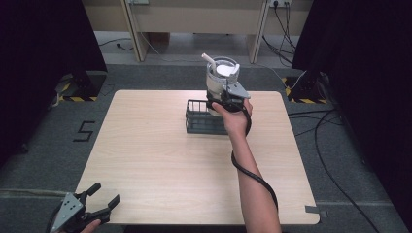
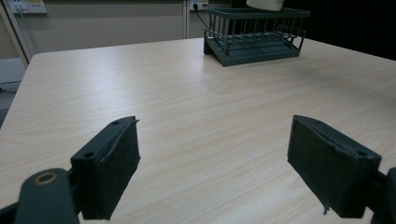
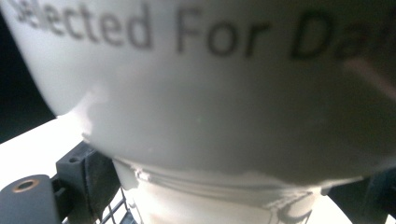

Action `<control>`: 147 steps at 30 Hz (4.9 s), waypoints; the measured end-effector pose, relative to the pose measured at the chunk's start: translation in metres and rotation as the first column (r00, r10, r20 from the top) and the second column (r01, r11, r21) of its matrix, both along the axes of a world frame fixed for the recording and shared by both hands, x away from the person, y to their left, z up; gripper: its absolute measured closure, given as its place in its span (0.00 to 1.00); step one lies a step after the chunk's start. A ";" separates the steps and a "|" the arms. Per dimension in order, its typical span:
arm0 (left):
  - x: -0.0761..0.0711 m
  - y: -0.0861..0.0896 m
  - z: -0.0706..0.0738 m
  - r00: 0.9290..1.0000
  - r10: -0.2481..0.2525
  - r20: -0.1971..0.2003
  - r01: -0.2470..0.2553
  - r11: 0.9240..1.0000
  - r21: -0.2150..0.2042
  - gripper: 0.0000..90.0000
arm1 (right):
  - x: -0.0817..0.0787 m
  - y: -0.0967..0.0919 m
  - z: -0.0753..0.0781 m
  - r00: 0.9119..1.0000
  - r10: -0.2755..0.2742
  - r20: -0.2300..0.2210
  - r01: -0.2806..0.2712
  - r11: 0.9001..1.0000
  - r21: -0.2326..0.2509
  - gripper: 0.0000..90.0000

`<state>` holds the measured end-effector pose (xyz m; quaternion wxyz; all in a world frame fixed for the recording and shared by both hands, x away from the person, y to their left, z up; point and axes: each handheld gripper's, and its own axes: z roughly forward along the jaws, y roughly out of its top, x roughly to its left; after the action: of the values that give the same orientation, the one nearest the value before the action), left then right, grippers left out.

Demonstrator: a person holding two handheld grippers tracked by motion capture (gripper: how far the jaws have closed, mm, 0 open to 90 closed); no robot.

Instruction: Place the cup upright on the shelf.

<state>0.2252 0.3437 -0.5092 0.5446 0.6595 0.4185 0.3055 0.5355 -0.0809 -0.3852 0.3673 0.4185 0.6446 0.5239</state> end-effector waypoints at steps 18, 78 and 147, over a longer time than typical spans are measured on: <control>0.000 0.001 0.000 1.000 0.001 -0.002 -0.001 1.000 0.001 0.18 | 0.016 0.007 -0.023 0.998 -0.007 -0.061 0.006 1.000 -0.017 0.11; -0.001 -0.001 0.001 1.000 -0.009 0.002 0.009 1.000 0.018 0.18 | -0.010 0.001 -0.056 0.997 -0.048 -0.061 0.050 0.998 0.043 0.00; -0.002 -0.002 0.002 1.000 0.003 0.008 -0.003 1.000 0.023 0.18 | -0.111 -0.074 -0.070 0.993 -0.057 -0.105 0.058 0.998 0.000 0.02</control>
<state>0.2232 0.3420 -0.5076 0.5381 0.6640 0.4137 0.3138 0.4247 -0.1553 -0.4550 0.3470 0.4645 0.6499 0.4914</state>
